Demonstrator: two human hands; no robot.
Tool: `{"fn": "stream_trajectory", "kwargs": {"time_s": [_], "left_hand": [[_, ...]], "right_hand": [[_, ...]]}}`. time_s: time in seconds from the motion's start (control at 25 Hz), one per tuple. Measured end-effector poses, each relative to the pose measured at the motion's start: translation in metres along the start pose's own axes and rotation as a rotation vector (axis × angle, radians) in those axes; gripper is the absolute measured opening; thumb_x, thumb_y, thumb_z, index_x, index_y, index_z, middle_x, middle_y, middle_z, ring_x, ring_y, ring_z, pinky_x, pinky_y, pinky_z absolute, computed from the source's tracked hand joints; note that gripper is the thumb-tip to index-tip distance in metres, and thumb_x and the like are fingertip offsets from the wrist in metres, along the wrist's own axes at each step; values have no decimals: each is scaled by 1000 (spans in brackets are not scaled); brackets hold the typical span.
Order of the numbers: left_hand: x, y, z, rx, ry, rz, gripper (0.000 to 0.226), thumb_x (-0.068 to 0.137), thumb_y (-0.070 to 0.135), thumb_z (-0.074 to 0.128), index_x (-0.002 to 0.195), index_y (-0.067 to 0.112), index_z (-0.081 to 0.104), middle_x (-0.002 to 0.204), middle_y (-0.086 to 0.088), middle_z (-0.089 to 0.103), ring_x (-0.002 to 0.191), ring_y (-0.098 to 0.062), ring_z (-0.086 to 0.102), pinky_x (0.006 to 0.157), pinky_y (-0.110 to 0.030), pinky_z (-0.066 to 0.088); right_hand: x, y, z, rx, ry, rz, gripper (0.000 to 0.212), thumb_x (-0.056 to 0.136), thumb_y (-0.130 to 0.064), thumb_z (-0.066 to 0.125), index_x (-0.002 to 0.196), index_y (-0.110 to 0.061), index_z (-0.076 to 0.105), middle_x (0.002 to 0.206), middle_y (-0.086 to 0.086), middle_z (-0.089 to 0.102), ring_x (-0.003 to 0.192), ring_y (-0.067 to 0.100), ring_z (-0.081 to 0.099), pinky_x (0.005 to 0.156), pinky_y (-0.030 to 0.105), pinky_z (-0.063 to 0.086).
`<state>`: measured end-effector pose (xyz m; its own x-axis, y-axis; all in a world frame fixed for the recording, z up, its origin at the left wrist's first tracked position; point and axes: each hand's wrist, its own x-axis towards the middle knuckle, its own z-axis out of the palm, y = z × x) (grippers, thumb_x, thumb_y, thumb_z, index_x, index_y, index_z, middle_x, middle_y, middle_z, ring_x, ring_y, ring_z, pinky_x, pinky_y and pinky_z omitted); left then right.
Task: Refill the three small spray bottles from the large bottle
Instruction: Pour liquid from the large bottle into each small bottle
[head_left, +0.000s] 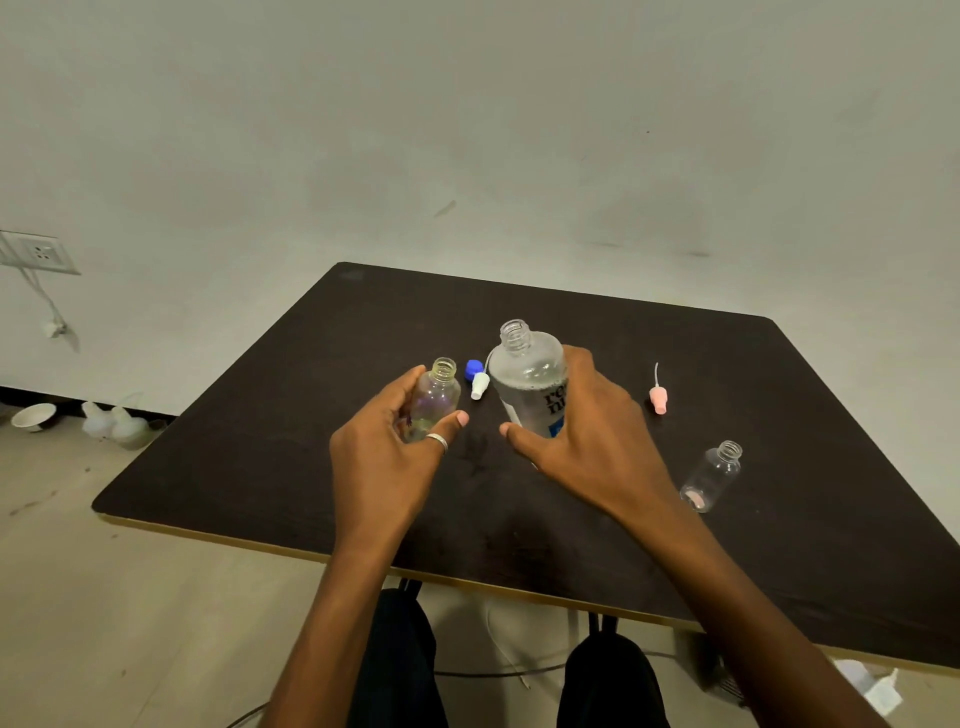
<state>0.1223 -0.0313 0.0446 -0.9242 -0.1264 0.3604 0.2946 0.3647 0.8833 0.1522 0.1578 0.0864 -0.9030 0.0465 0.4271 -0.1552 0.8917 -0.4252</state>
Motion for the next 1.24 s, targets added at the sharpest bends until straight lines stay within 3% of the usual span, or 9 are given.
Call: {"fn": "stream_trajectory", "kwargs": {"time_s": [0.2,0.28,0.8,1.0,1.24], "left_hand": [[-3,9,3,42,-1,70,64,74,36,84,133,24,62,121,9,68,101,1,63,84,-8,46],[-5,13,4,51,-10,87,64,74,36,84,133,25,62,120,11,67,98,4,61,82,-5,44],[-15,18,15,63,-82,115,63,74,34,85,133,27,62,109,20,61,94,4,61,79,1,43],[-15,16,16,67,-84,109,65,73,34,85,133,26,61,114,12,67,97,-2,64,82,-8,47],[-15,14,18,85,-78,112,66,73,34,86,133,25,62,116,7,69,99,-4,64,83,-7,47]], "right_hand": [[-11,0,-20,-161,-28,-38,72,74,-55,71,130,-28,35,119,-4,60,98,19,63,77,32,54],[-14,2,-24,-195,-25,-52,70,75,-53,71,129,-27,36,116,-2,61,94,20,64,76,36,56],[-22,9,-29,-310,-84,-51,69,79,-50,69,133,-25,32,118,3,60,94,21,62,76,36,56],[-20,9,-30,-328,-96,-43,72,80,-50,69,135,-25,31,121,3,58,97,21,62,78,36,57],[-20,9,-34,-378,-89,-70,72,79,-49,69,136,-25,32,117,1,59,93,18,61,73,32,56]]}}
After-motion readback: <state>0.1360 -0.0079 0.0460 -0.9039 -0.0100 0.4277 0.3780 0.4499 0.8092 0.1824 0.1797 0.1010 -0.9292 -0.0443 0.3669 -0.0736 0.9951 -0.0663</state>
